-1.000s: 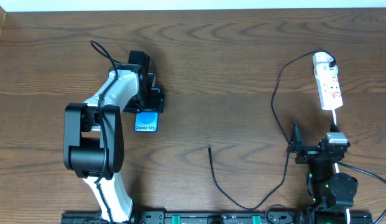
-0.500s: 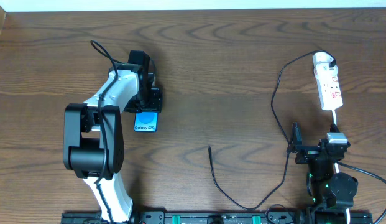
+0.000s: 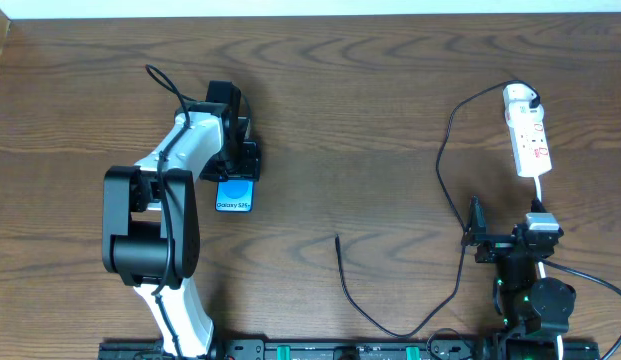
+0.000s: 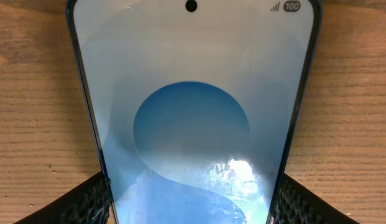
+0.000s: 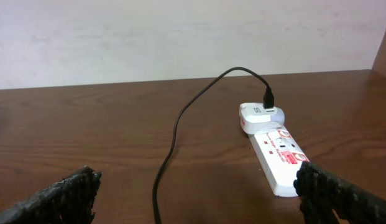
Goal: Plug charger to phone and switch on socket
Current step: 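Lift the phone with the left gripper and carry it rightward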
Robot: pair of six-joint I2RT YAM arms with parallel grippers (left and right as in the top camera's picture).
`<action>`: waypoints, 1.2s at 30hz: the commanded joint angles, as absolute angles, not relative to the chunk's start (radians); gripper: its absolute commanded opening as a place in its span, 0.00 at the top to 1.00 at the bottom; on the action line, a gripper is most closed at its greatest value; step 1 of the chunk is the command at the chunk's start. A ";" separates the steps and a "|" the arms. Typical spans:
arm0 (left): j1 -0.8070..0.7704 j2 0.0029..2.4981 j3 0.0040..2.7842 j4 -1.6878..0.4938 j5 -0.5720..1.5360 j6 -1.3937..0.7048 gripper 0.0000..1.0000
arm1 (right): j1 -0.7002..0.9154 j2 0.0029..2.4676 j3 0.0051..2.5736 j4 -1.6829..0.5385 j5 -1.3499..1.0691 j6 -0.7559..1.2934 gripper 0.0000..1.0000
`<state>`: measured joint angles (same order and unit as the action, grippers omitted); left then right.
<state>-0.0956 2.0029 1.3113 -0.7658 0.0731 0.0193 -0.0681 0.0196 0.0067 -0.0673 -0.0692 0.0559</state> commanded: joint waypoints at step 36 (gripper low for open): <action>-0.097 1.819 1.336 -0.719 1.017 -0.340 0.92 | -0.069 0.021 0.006 -0.072 -0.062 0.044 0.01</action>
<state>-0.0956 1.8534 1.3151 -0.7456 0.7528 -0.1780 -0.0681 0.0196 0.0067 -0.0673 -0.0696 0.0559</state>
